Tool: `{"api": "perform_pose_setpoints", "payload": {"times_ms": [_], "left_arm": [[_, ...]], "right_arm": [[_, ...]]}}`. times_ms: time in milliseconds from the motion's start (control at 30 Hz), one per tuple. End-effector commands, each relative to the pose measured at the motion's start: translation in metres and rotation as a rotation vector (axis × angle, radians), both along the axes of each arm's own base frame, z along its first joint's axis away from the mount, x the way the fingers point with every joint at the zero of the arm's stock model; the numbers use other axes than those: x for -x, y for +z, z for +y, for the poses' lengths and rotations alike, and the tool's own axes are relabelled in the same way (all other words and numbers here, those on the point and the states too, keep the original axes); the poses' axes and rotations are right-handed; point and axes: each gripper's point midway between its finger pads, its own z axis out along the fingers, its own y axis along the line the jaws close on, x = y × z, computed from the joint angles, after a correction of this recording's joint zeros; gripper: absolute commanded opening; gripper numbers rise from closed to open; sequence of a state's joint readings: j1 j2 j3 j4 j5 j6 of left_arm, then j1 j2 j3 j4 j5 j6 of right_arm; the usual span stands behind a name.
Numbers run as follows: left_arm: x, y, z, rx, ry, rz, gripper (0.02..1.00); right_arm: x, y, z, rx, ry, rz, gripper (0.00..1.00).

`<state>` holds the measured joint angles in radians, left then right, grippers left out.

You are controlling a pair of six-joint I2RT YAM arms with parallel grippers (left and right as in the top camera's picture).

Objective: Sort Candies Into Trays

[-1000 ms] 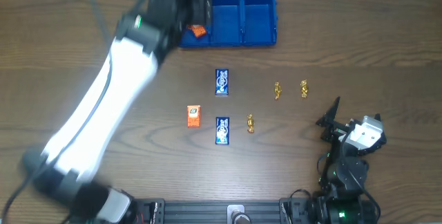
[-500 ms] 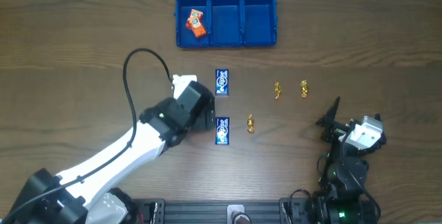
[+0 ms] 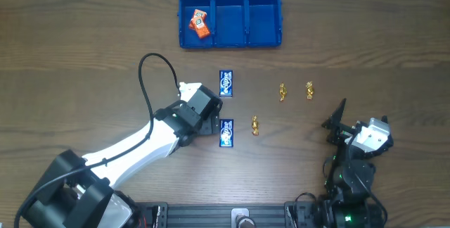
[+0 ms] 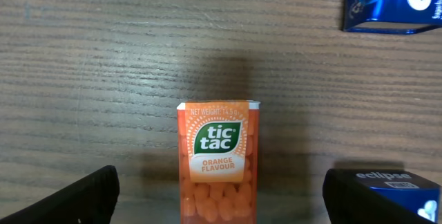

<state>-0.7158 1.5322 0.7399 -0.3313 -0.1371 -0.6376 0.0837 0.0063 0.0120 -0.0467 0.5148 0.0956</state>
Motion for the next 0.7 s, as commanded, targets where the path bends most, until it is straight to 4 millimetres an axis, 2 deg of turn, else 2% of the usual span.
{"api": "perform_pose_setpoints", "payload": {"times_ms": [33,700], "left_arm": [[-0.006,-0.002,0.003,-0.012,0.03,-0.021,0.915],[-0.011,-0.02,0.01,-0.02,0.057,0.02,0.72]], "right_arm": [[0.001,-0.002,-0.002,-0.006,-0.012,0.003,0.998],[0.001,-0.002,-0.002,-0.006,-0.012,0.003,0.998]]}}
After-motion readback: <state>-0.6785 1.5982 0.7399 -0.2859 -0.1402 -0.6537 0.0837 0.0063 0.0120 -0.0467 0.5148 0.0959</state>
